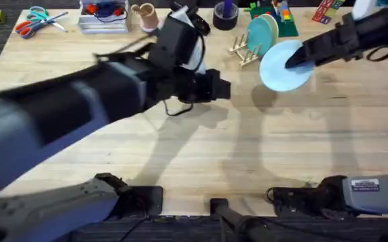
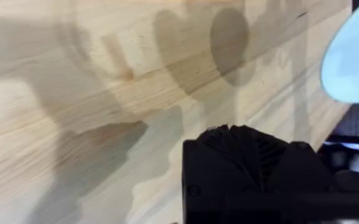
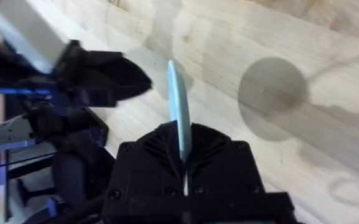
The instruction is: Pick up the plates from the table one by one and place each into a slot on the dish rack.
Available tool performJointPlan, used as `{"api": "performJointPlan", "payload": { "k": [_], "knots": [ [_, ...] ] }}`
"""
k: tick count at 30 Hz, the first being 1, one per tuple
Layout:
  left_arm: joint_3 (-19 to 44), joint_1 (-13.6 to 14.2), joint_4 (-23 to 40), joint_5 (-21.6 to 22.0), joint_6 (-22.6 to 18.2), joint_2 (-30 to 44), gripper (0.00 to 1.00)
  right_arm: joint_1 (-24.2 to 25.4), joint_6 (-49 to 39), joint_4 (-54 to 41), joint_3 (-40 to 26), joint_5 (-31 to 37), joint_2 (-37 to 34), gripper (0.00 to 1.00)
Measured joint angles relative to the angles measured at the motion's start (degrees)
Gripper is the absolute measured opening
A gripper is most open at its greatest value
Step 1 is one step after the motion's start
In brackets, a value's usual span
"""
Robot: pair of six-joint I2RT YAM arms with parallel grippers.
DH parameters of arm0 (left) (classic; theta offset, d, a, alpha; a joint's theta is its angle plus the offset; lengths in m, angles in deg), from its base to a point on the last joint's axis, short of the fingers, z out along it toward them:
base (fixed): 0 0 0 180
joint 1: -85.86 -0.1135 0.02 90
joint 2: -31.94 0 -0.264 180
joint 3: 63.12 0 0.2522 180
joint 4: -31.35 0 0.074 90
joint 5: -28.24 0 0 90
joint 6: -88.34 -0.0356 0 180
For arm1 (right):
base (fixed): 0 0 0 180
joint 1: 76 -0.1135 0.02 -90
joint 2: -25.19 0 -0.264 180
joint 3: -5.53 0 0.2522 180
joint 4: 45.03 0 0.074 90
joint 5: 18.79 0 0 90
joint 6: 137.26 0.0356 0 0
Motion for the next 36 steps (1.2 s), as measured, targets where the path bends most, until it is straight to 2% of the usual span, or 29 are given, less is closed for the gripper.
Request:
{"api": "performJointPlan", "payload": {
  "k": [6,11,15,18,23,29,30,32,35,36],
  "knots": [
    [2.1,-1.9,13.9,5.3,-7.2,-8.5,0.038,0.0,0.1,-1.6,-4.4,3.5,3.8,0.032],
    [8.1,-2.0,26.1,12.3,-13.5,-10.8,0.04,0.0,0.3,-1.8,-9.1,6.2,5.6,0.032],
    [13.9,-2.0,33.1,17.9,-18.0,-10.9,0.04,0.0,0.3,-3.3,-13.2,7.2,5.7,0.032],
    [17.7,-2.0,35.9,21.3,-20.1,-10.9,0.04,-0.2,0.5,-5.1,-16.1,8.5,5.7,0.032],
    [22.5,-2.0,36.4,25.2,-21.8,-10.9,0.041,-2.3,0.9,-6.3,-21.3,12.2,5.7,0.032],
    [25.2,-2.0,36.7,26.9,-22.4,-10.9,0.041,-7.2,2.1,-6.7,-26.4,19.5,5.7,0.032],
    [25.5,-2.0,36.7,27.0,-22.5,-10.9,0.065,-7.8,2.3,-6.7,-26.9,20.3,5.7,0.032],
    [25.9,-2.0,36.7,27.6,-22.7,-10.9,0.341,-8.8,2.3,-6.7,-28.0,21.4,5.7,0.032],
    [25.9,-2.0,36.7,28.4,-22.8,-10.9,0.822,-9.4,2.5,-6.6,-28.9,23.2,5.7,0.032],
    [25.9,-2.0,36.7,28.5,-22.7,-10.9,0.941,-9.4,2.5,-6.6,-29.0,23.8,5.7,0.032]
  ]
}}
